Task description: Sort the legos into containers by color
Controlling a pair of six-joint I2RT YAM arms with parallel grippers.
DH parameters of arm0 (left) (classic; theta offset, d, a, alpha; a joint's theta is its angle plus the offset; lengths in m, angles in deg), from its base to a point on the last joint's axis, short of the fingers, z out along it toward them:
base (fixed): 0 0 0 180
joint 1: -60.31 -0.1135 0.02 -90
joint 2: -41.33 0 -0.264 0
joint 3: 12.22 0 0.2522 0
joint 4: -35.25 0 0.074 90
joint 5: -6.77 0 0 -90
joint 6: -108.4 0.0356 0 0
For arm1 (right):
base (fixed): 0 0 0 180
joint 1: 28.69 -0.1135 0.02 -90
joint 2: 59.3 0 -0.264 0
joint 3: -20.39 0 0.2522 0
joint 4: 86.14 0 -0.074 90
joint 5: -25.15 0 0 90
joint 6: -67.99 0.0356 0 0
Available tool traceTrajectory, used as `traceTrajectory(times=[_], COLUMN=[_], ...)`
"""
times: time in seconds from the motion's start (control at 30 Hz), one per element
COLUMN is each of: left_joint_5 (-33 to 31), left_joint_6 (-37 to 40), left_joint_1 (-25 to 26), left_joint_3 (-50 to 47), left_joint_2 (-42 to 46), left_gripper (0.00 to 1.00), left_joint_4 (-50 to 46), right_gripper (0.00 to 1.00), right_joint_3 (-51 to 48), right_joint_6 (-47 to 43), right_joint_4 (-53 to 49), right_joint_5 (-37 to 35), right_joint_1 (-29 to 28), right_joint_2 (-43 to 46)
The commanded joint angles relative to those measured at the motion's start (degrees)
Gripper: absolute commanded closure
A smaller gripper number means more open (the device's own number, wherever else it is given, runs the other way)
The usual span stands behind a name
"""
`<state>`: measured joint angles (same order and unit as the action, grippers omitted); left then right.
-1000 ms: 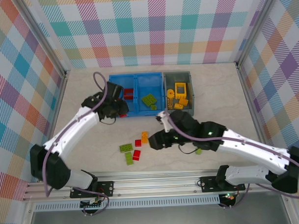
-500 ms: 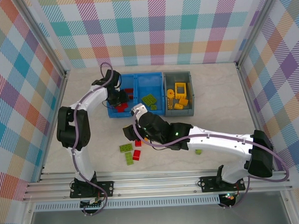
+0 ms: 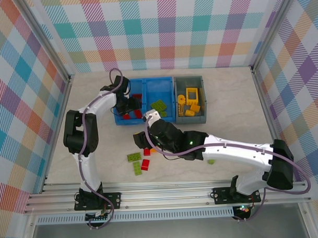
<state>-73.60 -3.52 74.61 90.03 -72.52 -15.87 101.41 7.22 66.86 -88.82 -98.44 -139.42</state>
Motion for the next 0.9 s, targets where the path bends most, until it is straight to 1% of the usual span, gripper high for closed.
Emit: traceTrajectory(times=[0.0,0.07,0.13,0.2,0.27,0.33,0.4,0.47,0.53,0.57,0.7,0.8,0.87], left_joint_5=[0.63,-0.19,-0.81,-0.93,-1.68,-3.71,-7.79,-10.70,-13.58,-16.20,-25.94,-31.08,-32.82], left_joint_6=[-1.56,-2.78,-4.34,-5.89,-7.18,-8.61,-11.15,-15.80,-20.75,-22.86,-29.49,-32.91,-33.75], left_joint_1=[-0.68,-0.68,-0.31,1.36,4.92,10.32,17.25,23.47,30.76,35.29,52.26,61.10,64.41], left_joint_3=[-0.40,-1.30,-2.94,-5.80,-9.29,-13.32,-18.10,-24.25,-30.66,-33.46,-39.92,-41.94,-42.03], left_joint_2=[6.87,10.85,15.66,21.62,27.42,32.89,38.56,44.52,49.48,51.37,52.67,50.58,48.46], left_gripper=[0.39,0.39,0.38,0.37,0.36,0.36,0.35,0.34,0.34,0.34,0.33,0.33,0.34], left_joint_4=[-0.58,-0.71,-0.65,-0.02,0.84,1.65,2.23,4.99,9.24,10.99,15.88,18.97,20.11], right_gripper=[0.36,0.37,0.38,0.38,0.38,0.37,0.35,0.34,0.32,0.32,0.31,0.32,0.35], right_joint_3=[-1.17,-1.97,-3.46,-7.10,-11.89,-16.37,-20.27,-22.53,-24.52,-25.72,-29.96,-31.65,-32.06], right_joint_6=[6.77,13.51,22.14,29.44,31.36,31.99,30.45,29.55,28.80,28.34,26.19,24.09,22.94], right_joint_4=[-7.99,-16.98,-27.08,-36.36,-40.55,-43.54,-44.88,-46.54,-47.41,-47.29,-43.42,-39.00,-36.51], right_joint_5=[-6.68,-11.17,-12.39,-10.52,-5.62,-1.94,1.43,3.78,6.32,7.77,13.51,15.42,15.01], right_joint_1=[-0.20,0.24,2.78,6.71,10.75,14.20,17.30,19.78,22.28,23.53,28.71,31.51,32.51], right_joint_2=[4.00,6.47,8.93,12.40,16.42,20.72,24.77,26.85,27.38,27.13,23.52,19.53,17.48])
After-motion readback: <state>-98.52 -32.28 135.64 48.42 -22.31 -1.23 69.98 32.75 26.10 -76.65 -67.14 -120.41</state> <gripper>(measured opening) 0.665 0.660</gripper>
